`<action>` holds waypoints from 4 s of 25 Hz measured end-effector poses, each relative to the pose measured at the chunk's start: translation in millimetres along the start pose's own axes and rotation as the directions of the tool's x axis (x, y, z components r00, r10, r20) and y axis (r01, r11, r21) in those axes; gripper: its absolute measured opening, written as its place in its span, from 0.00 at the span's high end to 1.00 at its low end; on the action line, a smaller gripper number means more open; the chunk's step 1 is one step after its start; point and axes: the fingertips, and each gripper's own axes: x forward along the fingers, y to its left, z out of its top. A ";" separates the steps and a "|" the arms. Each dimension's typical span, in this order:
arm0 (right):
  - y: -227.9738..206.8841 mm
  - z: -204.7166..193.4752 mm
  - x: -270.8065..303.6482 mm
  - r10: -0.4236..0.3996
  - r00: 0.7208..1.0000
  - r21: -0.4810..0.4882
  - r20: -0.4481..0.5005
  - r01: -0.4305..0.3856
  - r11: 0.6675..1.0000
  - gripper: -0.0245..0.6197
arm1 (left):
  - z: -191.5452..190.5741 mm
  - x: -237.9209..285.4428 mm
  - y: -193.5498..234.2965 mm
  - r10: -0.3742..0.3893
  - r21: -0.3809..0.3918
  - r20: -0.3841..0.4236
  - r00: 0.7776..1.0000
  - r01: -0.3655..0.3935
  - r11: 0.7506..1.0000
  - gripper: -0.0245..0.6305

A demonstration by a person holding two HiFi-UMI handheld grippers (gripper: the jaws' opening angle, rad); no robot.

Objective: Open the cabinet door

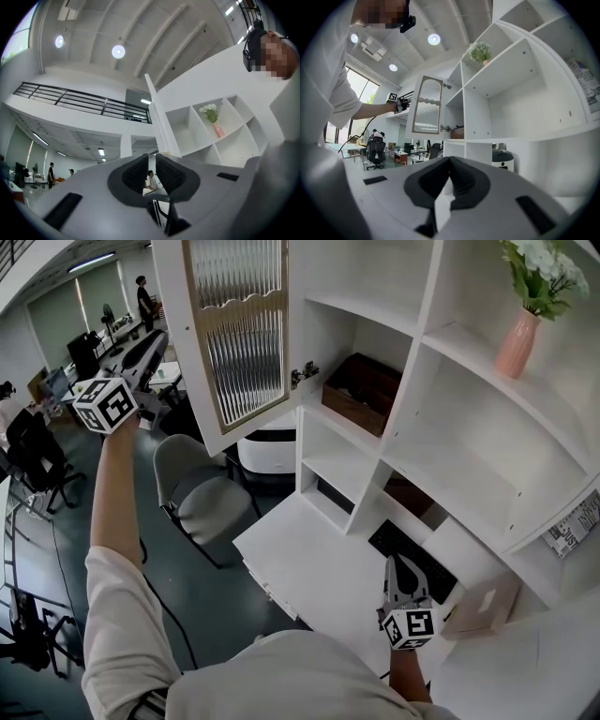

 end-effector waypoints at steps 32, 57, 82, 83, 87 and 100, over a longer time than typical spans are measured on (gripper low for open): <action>26.2 21.7 30.9 0.102 0.993 -0.038 0.051 -0.100 0.994 0.96 | -58.7 -130.6 -46.3 0.256 0.111 -0.035 0.966 -0.251 0.962 0.45; 32.0 24.9 40.0 0.105 0.993 -0.067 0.056 -0.101 0.993 0.96 | -156.9 -202.0 -104.2 0.313 0.016 -0.175 0.933 -0.315 0.949 0.43; 34.4 23.4 43.5 0.112 0.992 -0.066 0.054 -0.109 0.992 0.96 | -214.0 -232.8 -182.3 0.240 -0.020 -0.306 0.921 -0.258 0.966 0.67; 33.9 23.4 43.4 0.112 0.992 -0.066 0.054 -0.108 0.992 0.96 | -215.2 -232.9 -184.3 0.237 -0.022 -0.310 0.921 -0.256 0.966 0.67; 32.5 23.1 43.0 0.112 0.992 -0.065 0.054 -0.109 0.992 0.96 | -220.2 -233.5 -192.4 0.227 -0.029 -0.323 0.919 -0.250 0.968 0.71; 33.1 20.7 42.9 0.120 0.992 -0.062 0.049 -0.117 0.991 0.96 | -228.9 -239.0 -212.6 0.216 -0.021 -0.362 0.907 -0.239 0.971 0.93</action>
